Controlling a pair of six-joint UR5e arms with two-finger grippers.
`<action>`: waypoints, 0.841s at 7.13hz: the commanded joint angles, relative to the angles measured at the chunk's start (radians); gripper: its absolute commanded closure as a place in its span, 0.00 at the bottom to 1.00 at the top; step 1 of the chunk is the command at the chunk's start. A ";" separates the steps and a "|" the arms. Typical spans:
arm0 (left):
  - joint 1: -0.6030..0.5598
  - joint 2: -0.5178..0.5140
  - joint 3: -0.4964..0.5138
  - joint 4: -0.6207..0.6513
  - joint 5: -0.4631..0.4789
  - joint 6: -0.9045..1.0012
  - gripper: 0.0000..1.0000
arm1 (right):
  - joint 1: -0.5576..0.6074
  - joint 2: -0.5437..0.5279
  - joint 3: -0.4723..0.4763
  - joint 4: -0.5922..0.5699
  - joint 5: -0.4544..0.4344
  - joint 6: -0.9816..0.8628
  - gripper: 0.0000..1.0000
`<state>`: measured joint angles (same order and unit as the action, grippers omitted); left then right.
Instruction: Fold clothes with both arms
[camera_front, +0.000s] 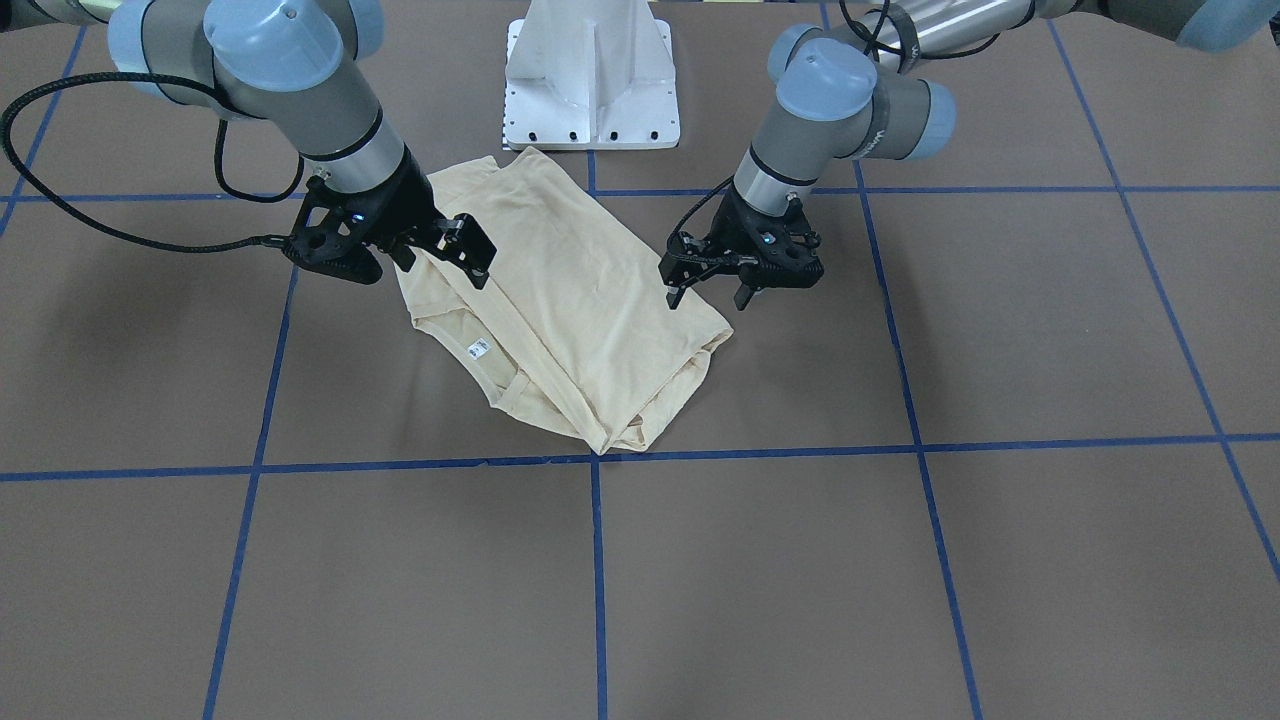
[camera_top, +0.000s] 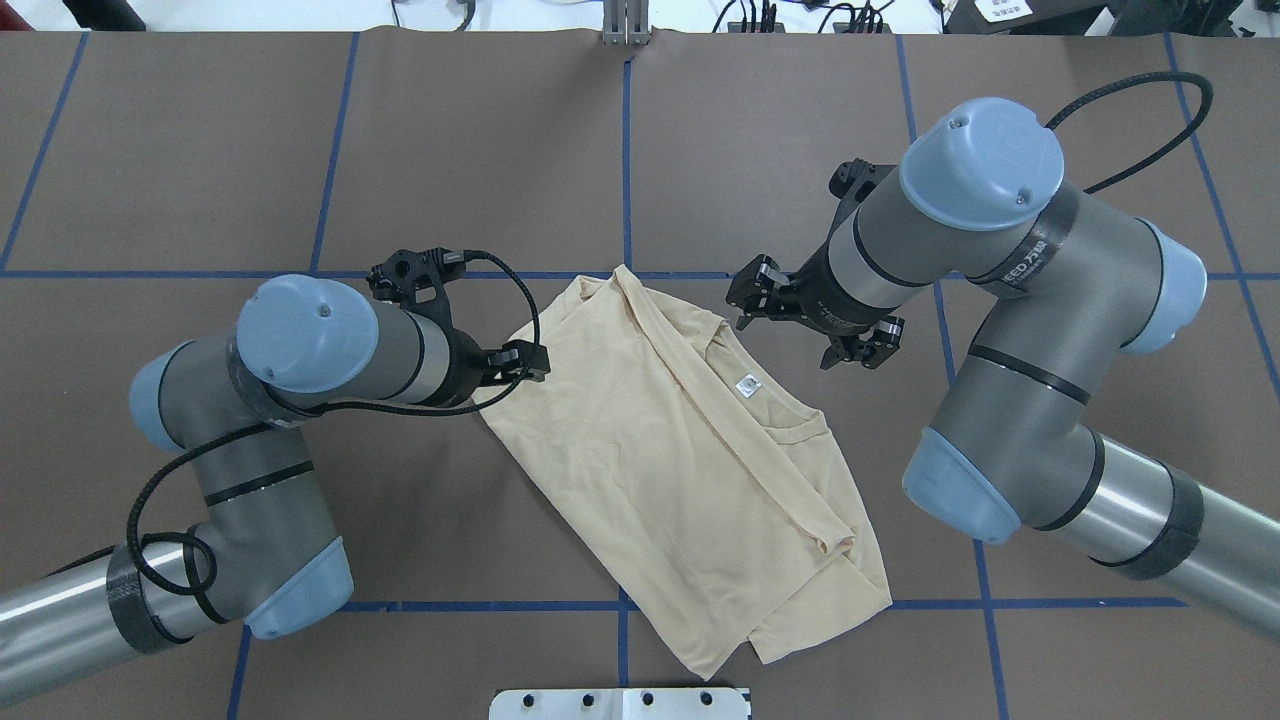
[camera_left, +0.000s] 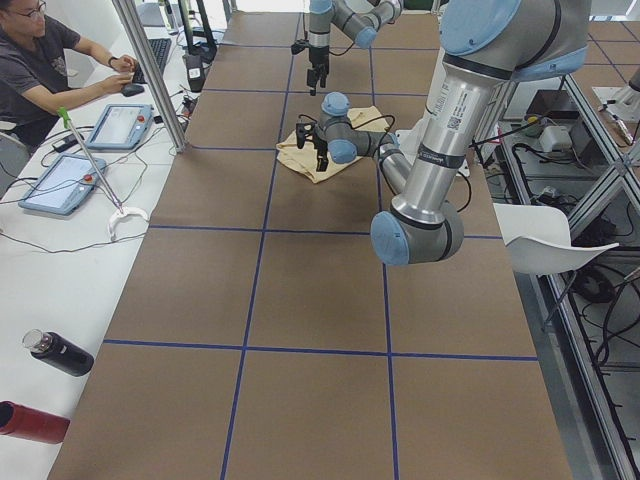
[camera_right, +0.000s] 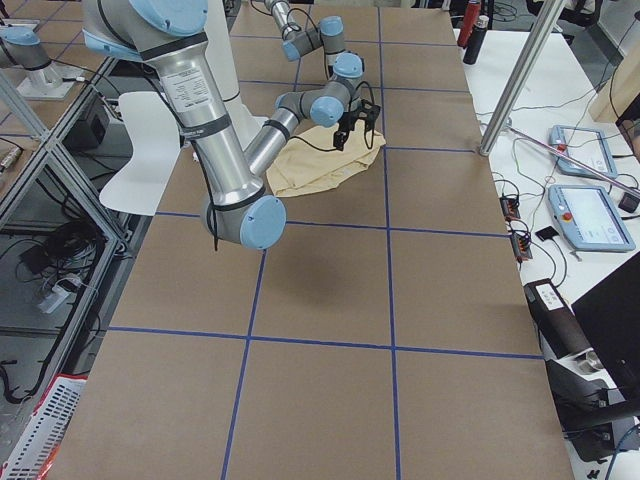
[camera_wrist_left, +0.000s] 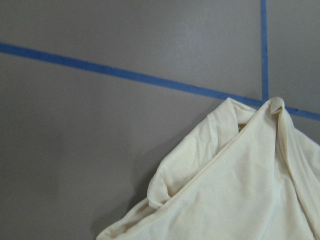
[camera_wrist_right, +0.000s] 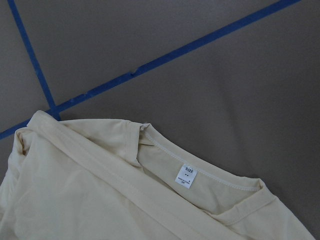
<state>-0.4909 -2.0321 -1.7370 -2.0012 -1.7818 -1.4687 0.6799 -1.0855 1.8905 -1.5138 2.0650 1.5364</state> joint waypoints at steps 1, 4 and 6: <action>0.032 0.000 0.040 0.012 0.018 -0.013 0.00 | 0.003 0.002 -0.007 0.003 -0.008 -0.009 0.00; 0.019 0.000 0.088 0.013 0.039 0.004 0.01 | 0.003 0.003 -0.007 0.004 -0.008 -0.009 0.00; 0.009 -0.003 0.088 0.015 0.039 0.039 0.12 | 0.003 0.002 -0.007 0.004 -0.008 -0.009 0.00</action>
<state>-0.4771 -2.0340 -1.6513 -1.9870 -1.7443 -1.4521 0.6826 -1.0828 1.8838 -1.5095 2.0571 1.5278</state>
